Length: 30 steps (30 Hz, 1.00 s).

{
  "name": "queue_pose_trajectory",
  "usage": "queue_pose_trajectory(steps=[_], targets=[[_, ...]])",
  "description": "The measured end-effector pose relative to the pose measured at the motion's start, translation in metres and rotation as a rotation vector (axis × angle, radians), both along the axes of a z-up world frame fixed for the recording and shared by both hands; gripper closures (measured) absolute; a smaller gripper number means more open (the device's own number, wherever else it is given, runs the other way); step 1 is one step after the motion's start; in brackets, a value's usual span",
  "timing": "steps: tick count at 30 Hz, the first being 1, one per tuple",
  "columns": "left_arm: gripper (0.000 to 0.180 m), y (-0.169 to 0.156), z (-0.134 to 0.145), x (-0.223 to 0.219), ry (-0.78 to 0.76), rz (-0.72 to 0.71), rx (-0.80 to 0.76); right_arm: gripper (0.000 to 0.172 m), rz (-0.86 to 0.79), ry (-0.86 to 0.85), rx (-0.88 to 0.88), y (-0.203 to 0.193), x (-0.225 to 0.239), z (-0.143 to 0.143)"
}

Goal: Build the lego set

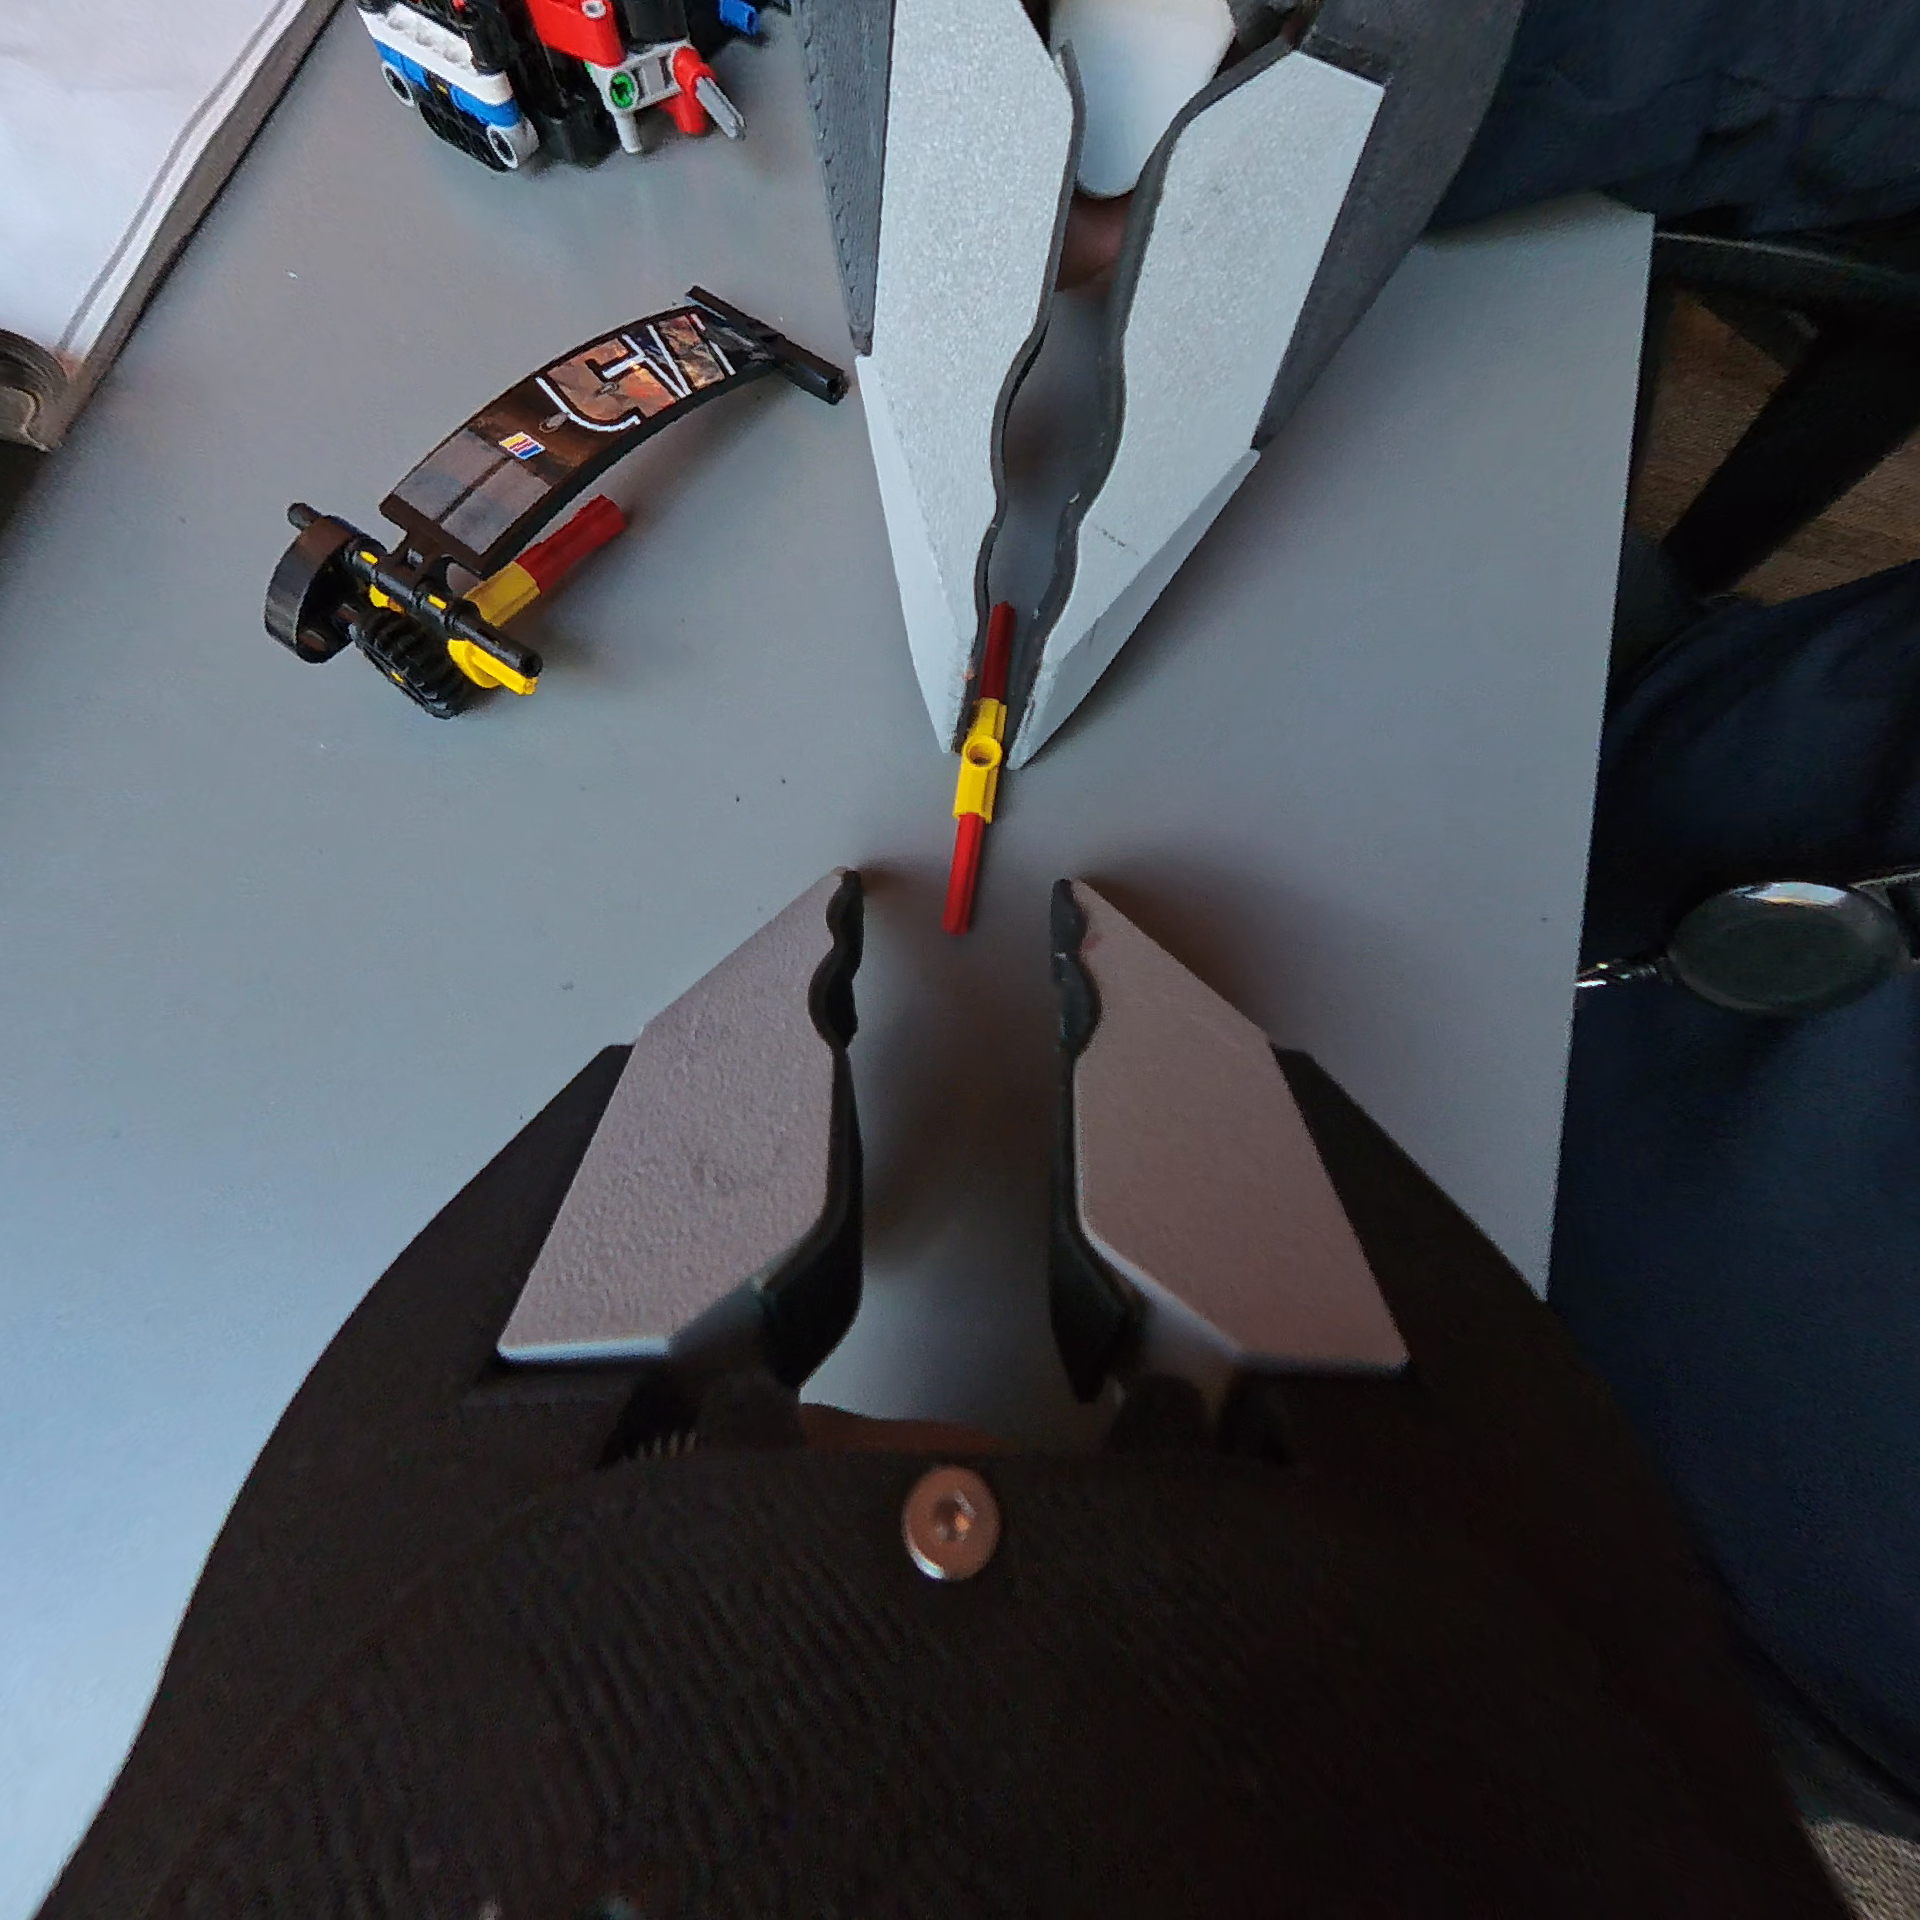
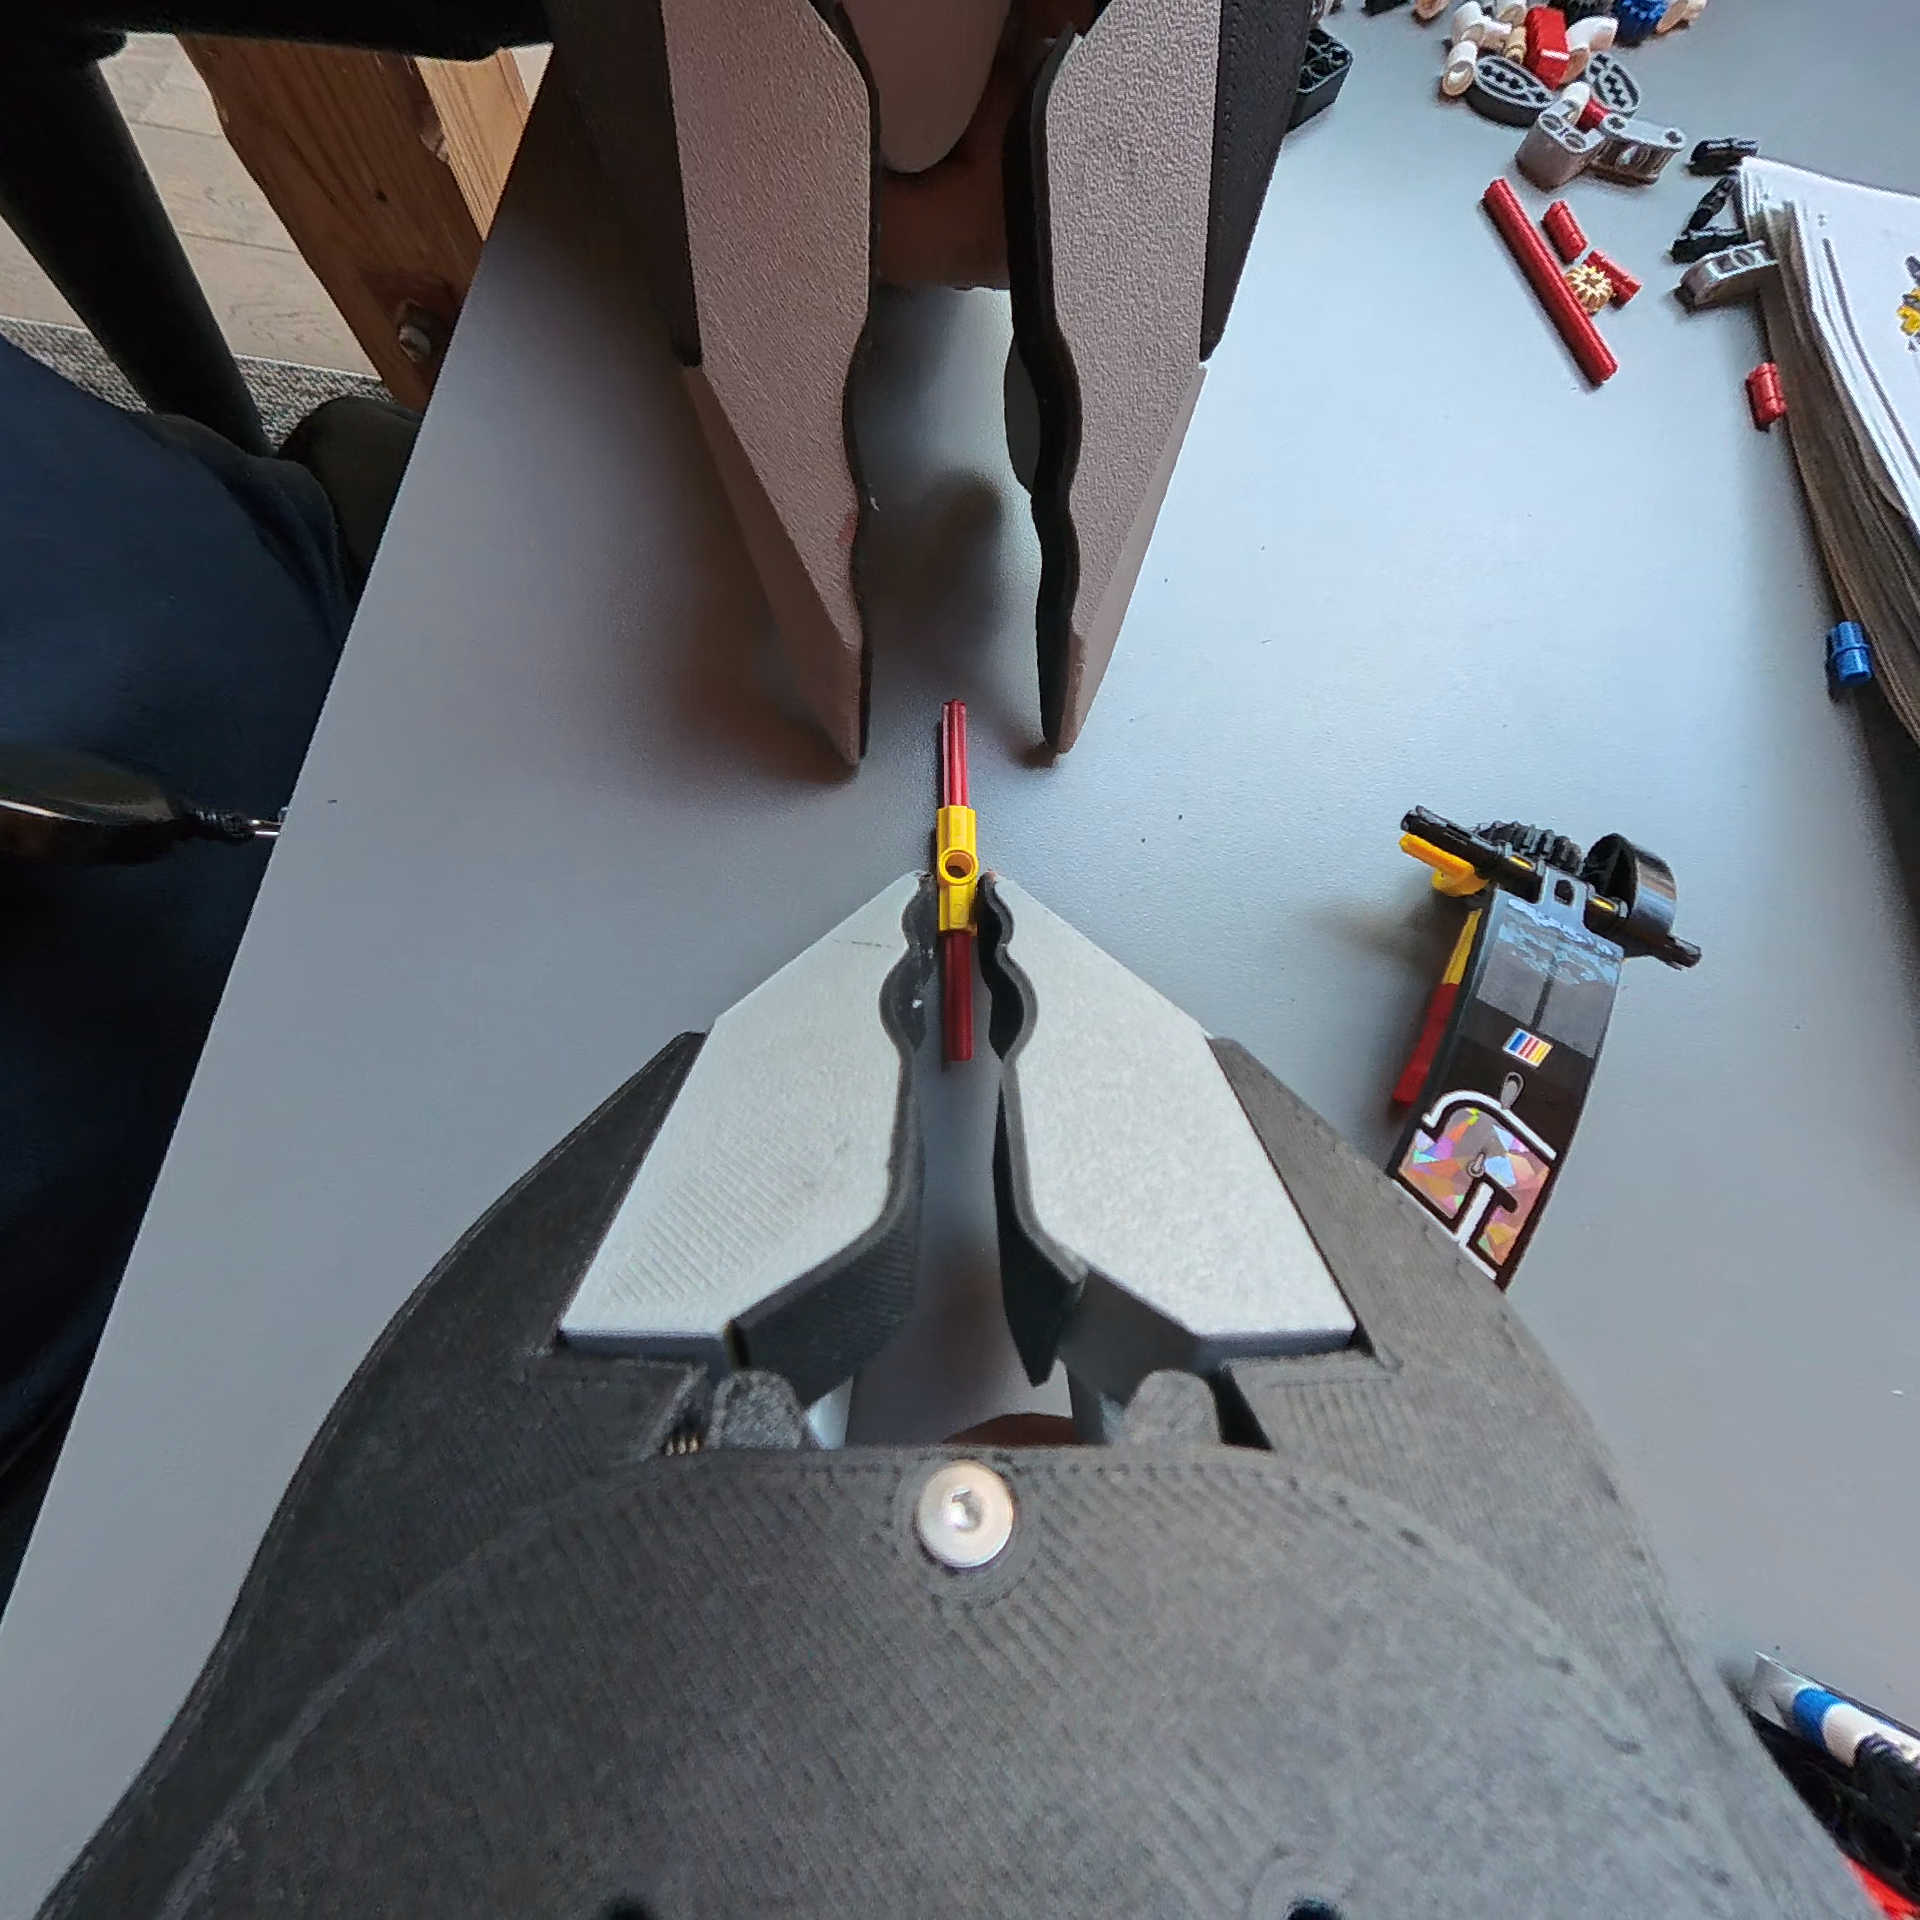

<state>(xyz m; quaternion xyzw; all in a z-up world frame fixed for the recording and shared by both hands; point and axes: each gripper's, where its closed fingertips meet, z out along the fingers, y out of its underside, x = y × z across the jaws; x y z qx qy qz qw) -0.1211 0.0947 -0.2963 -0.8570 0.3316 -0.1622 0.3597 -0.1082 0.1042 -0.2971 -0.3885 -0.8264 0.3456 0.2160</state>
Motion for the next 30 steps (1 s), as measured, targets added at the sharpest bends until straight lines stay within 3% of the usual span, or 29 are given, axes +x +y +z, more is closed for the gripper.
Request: queue_pose_trajectory(steps=[30], targets=[[0.155, 0.0046, -0.0002, -0.0022, 0.008, 0.029, 0.008, 0.165, -0.009, 0.008, 0.008, 0.0010, -0.0008, 0.0003]])
